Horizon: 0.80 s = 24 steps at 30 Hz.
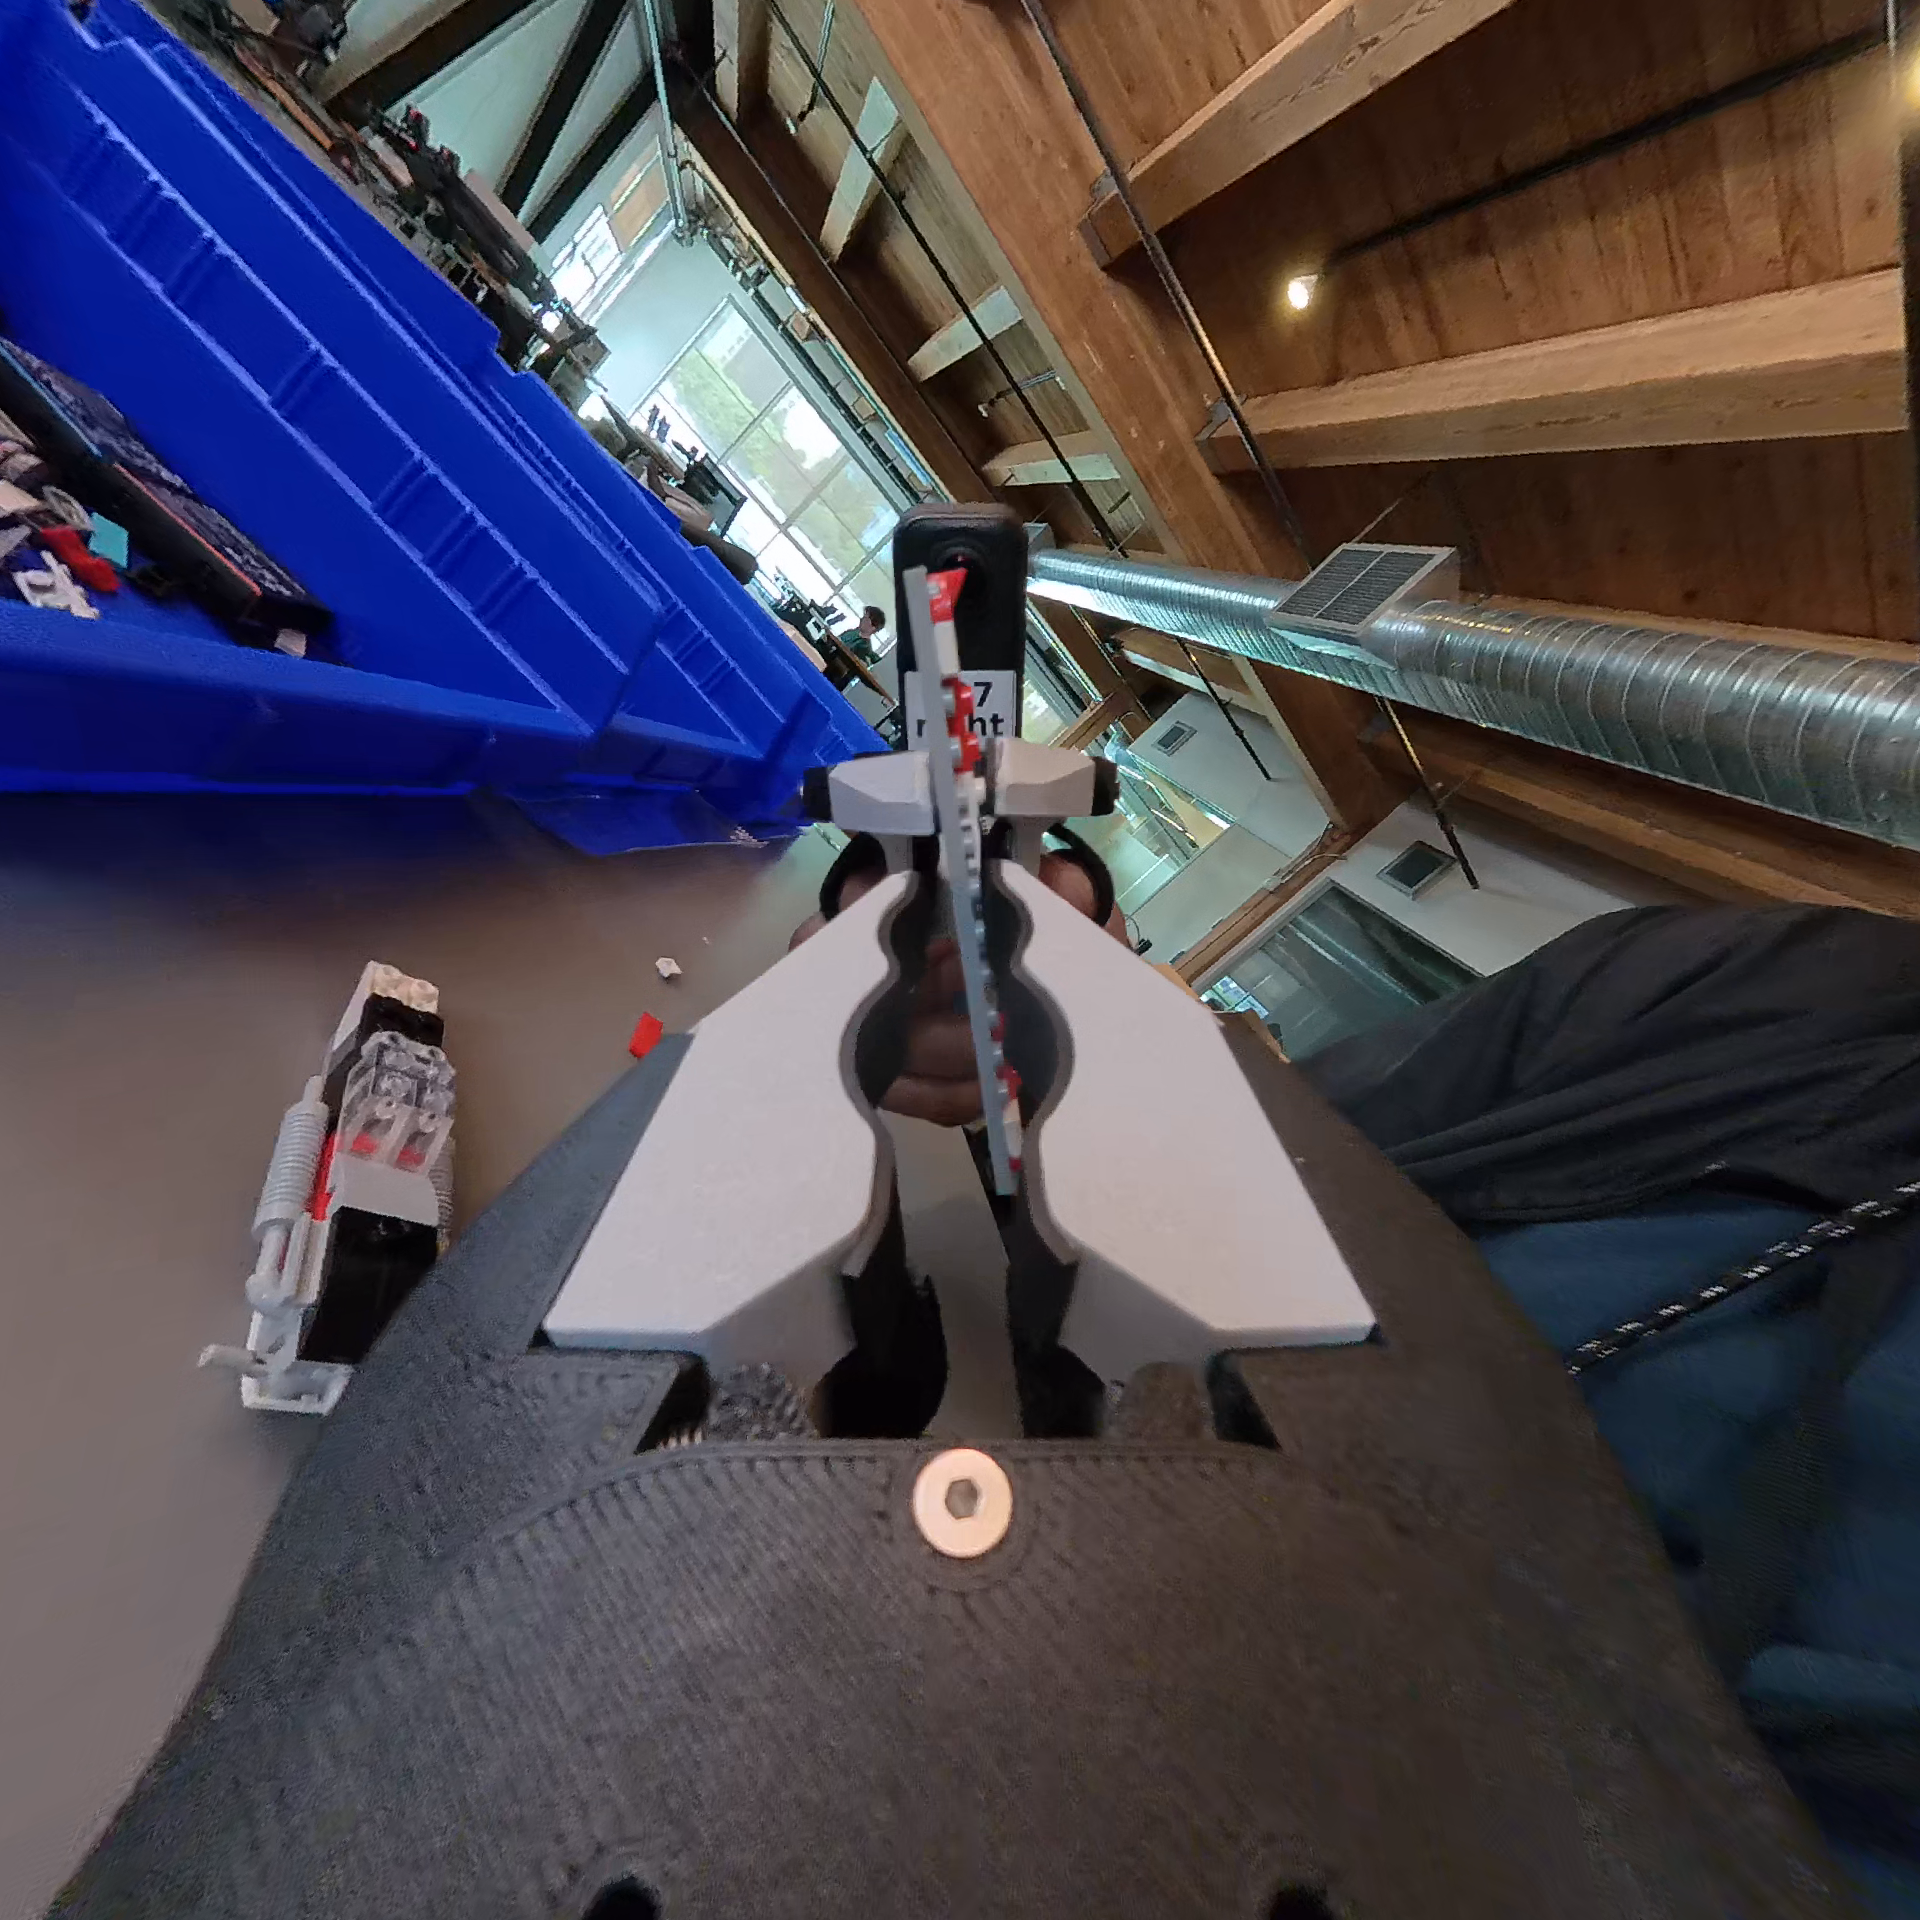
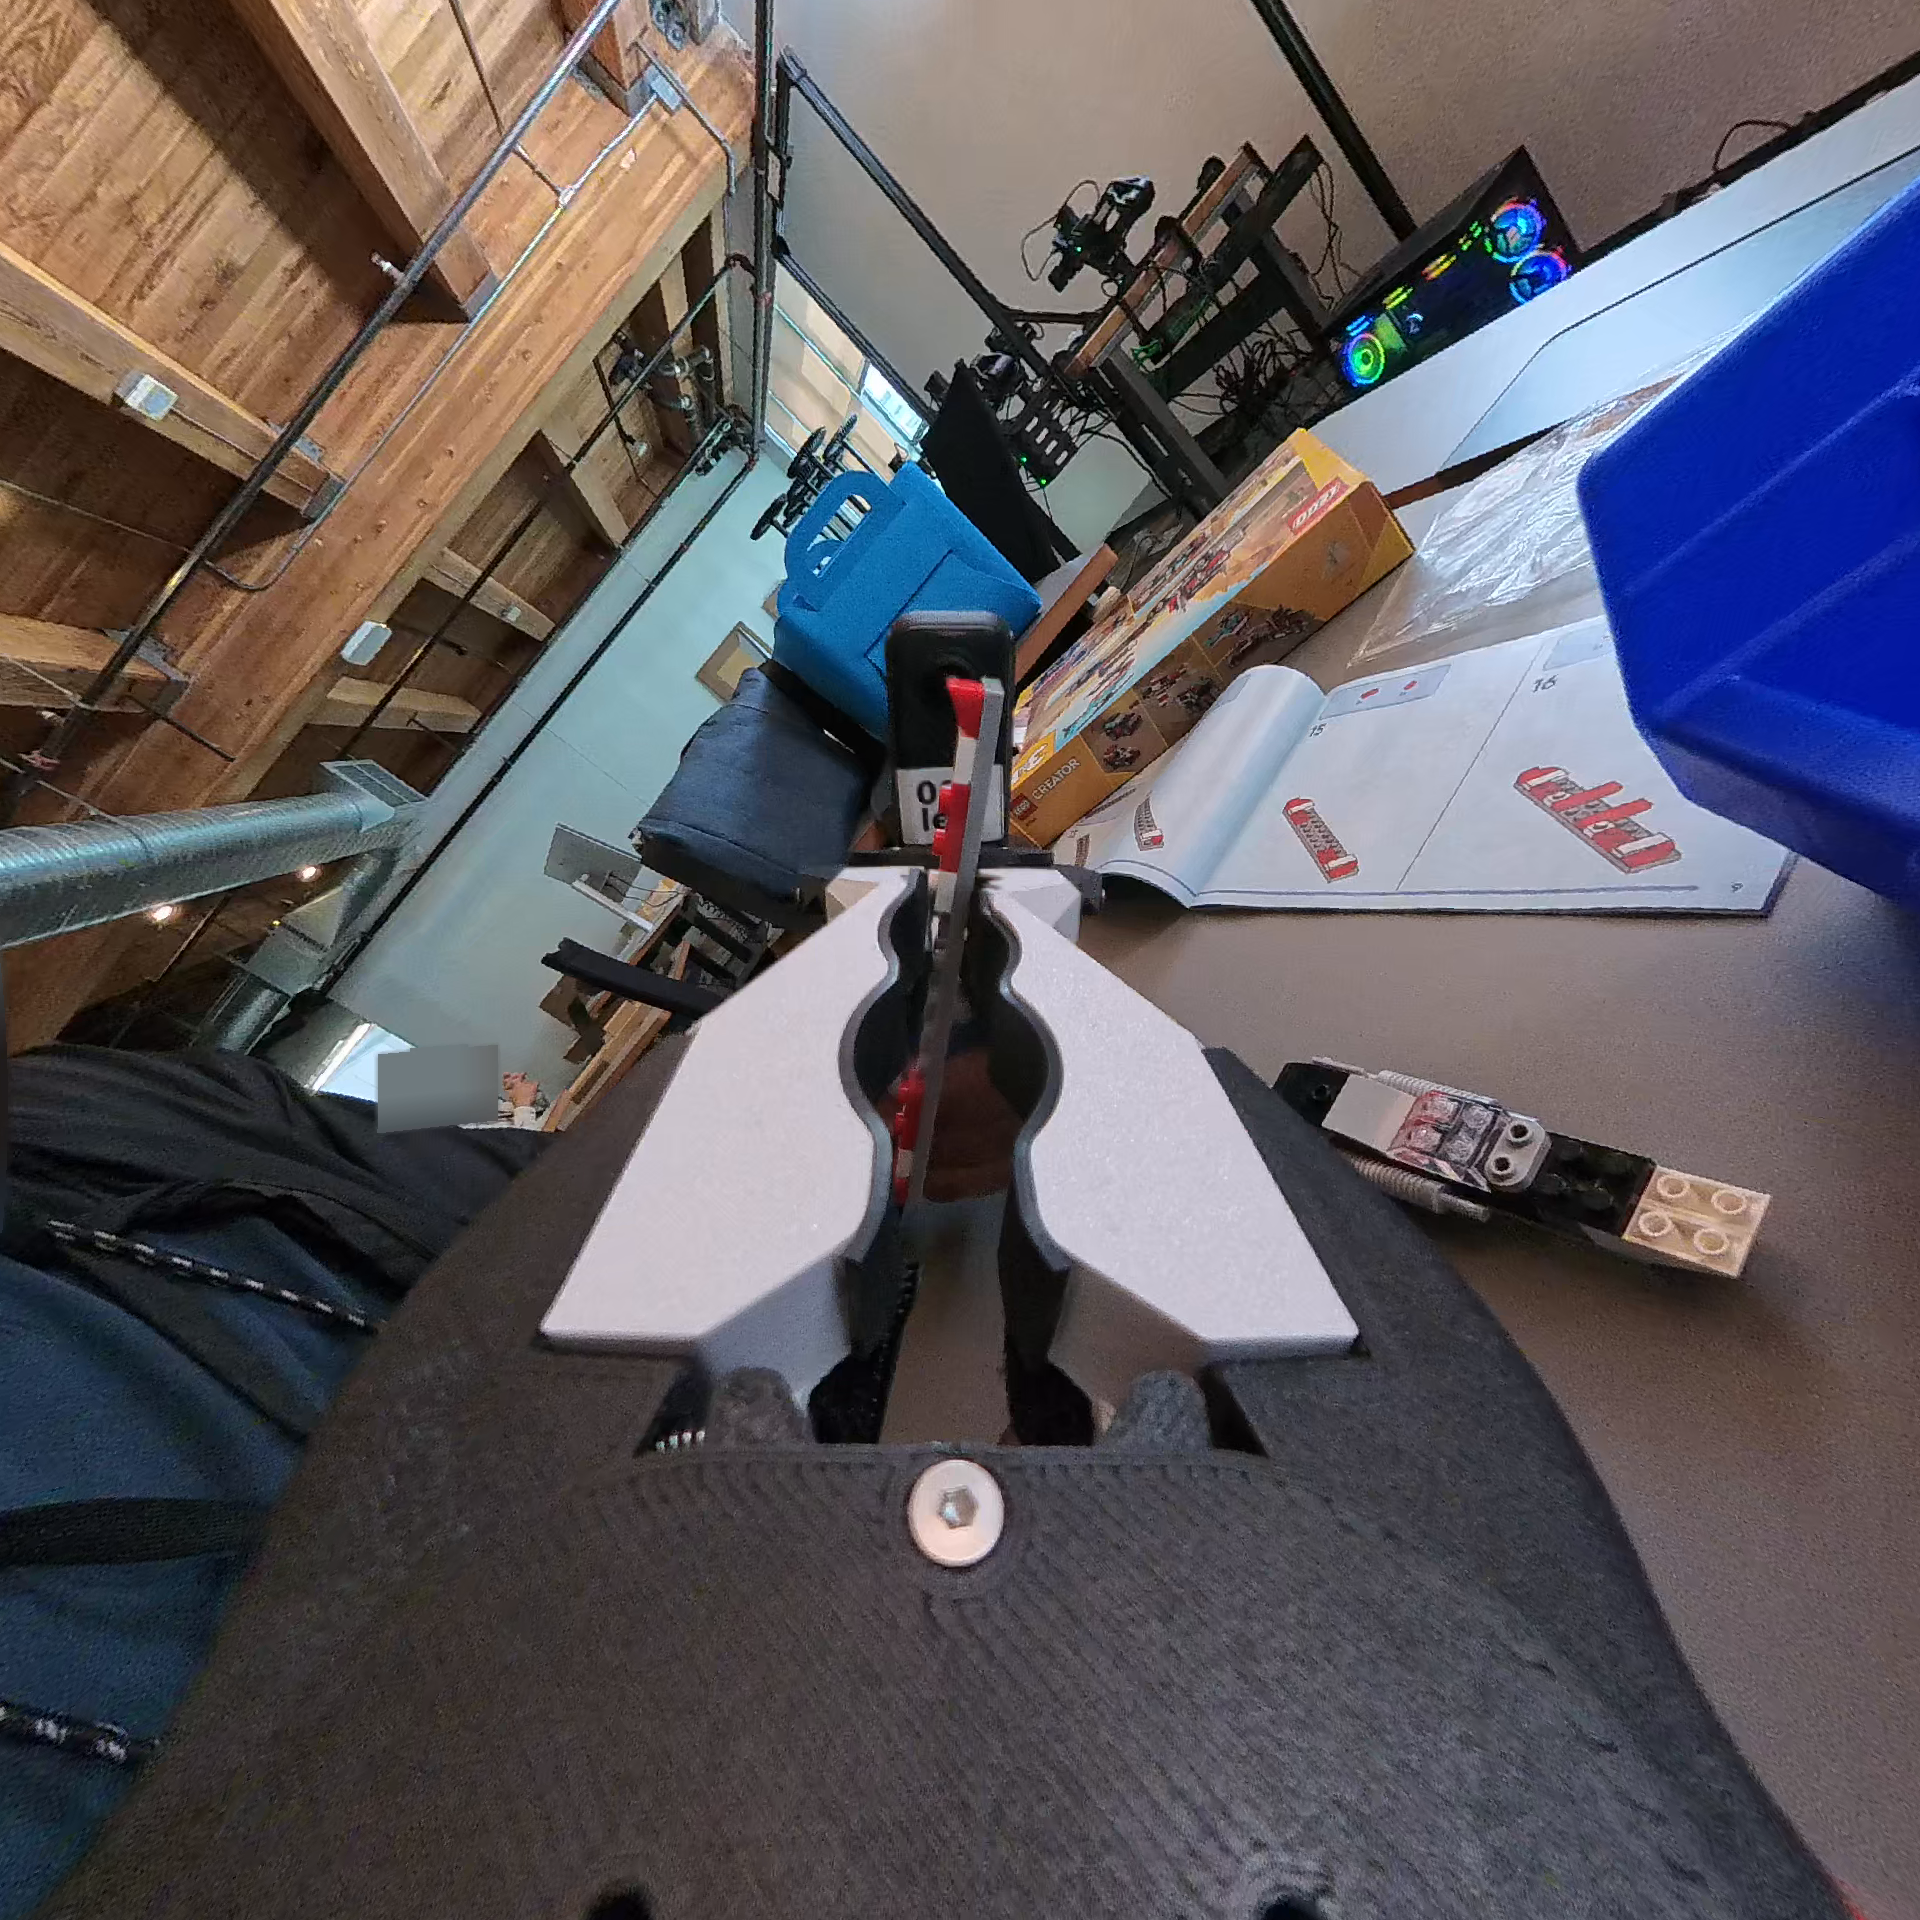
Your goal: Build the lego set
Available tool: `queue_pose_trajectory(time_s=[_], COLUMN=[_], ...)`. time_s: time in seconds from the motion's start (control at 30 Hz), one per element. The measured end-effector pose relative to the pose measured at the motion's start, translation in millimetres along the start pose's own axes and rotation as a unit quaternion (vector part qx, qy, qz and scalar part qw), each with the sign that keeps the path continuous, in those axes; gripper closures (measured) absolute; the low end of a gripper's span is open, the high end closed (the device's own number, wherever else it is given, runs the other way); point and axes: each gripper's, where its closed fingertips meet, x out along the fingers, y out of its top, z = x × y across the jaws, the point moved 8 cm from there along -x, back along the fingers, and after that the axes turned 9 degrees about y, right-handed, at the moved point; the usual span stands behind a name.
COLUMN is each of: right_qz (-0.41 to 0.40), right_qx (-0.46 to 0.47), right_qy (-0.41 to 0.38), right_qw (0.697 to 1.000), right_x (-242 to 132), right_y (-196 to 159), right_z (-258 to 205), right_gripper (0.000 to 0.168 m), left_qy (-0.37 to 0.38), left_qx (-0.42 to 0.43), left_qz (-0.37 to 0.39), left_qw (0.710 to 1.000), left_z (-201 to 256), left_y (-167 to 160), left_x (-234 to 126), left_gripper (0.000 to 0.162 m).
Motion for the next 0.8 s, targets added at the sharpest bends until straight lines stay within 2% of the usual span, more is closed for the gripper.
queue_pose_trajectory(time_s=[0.07, 0.23, 0.33, 0.53, 0.6, 0.67, 0.8], right_qz=[-0.003, 0.001, 0.000, 0.001, -0.001, -0.013, -0.072], right_qx=[-0.003, -0.003, -0.005, 0.001, 0.004, -0.005, -0.070], right_qy=[-0.003, -0.003, -0.005, -0.013, -0.037, -0.064, -0.144], right_qw=[1.000, 1.000, 1.000, 1.000, 0.999, 0.998, 0.984], right_x=[-0.3, -0.1, -0.9, -1.4, -5.1, -14.5, -48.5], right_y=[0.8, 2.1, 2.3, 2.4, 2.3, 1.2, -6.7], right_z=[-0.6, -1.1, -1.2, 0.0, 4.0, 6.7, 7.4], right_gripper=[0.161, 0.161, 0.161, 0.158, 0.139, 0.131, 0.135], left_qy=[0.002, -0.008, -0.020, -0.017, -0.012, 0.004, 0.052], left_qx=[-0.008, -0.007, -0.006, -0.011, -0.021, -0.034, -0.075], left_qz=[-0.009, -0.029, -0.022, -0.019, -0.005, 0.012, 0.052], left_qw=[1.000, 1.000, 1.000, 1.000, 1.000, 0.999, 0.995], left_z=[-1.9, -0.6, 1.3, -0.3, -2.7, -7.5, -23.0], left_y=[-1.0, -4.5, -4.0, -3.2, -0.3, 3.9, 11.5], left_x=[-0.2, 1.4, 1.3, 0.8, -1.3, -5.7, -17.3], left_gripper=[0.146, 0.147, 0.157, 0.157, 0.157, 0.157, 0.157])
